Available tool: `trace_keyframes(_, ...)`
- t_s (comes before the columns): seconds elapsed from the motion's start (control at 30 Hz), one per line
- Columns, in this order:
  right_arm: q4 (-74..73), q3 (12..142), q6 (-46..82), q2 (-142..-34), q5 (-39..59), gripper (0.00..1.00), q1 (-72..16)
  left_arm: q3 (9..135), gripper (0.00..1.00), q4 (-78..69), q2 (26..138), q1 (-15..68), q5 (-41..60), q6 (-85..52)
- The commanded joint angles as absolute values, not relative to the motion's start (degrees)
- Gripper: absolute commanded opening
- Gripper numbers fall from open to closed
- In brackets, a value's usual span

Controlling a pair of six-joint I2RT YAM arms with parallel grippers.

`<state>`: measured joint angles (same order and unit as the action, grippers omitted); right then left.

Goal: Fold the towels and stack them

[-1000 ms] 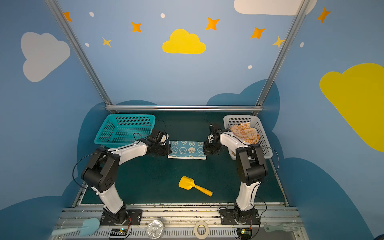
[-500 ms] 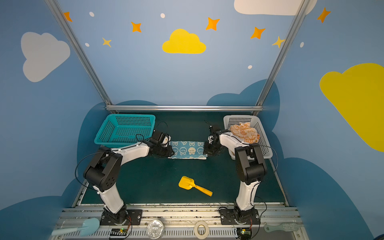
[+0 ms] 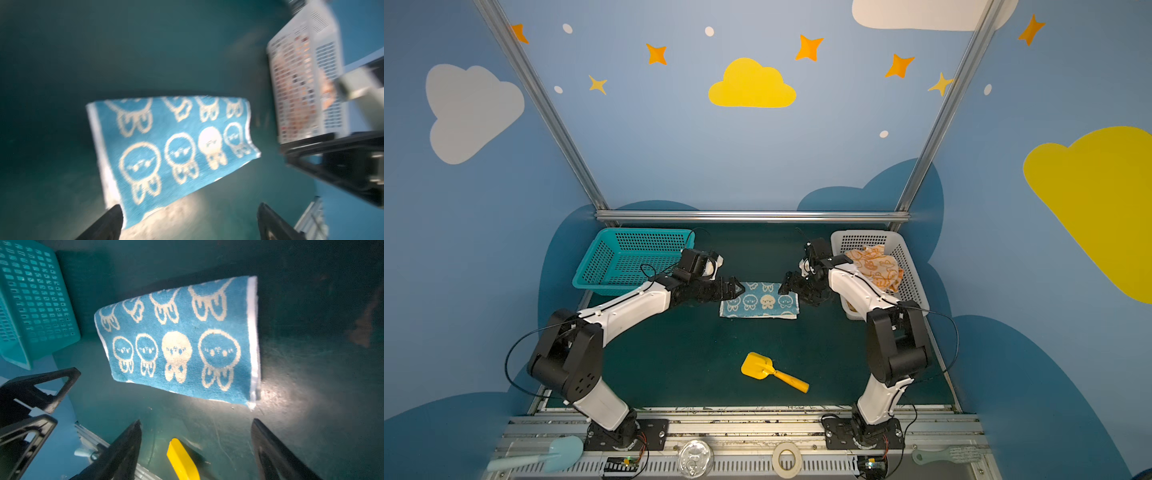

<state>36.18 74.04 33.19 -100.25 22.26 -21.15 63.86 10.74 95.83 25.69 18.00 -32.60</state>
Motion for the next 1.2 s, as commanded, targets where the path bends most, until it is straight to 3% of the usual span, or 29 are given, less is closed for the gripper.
trace_keyframes(0.0,30.42,73.18,38.05,-103.27,26.71,0.83,-21.44,63.28,1.00,5.50,99.29,26.17,22.81,-36.82)
trace_keyframes(0.6,21.23,59.41,38.11,-107.32,28.97,0.82,-20.51,55.29,1.00,0.83,105.97,25.58,21.19,-35.36)
trace_keyframes(0.93,32.94,68.20,29.34,-102.56,24.35,0.85,-20.08,65.31,1.00,16.03,100.39,25.43,13.94,-28.28)
trace_keyframes(1.17,42.16,74.79,24.39,-102.04,16.03,0.88,-19.38,74.08,1.00,27.38,107.44,23.65,10.62,-23.93)
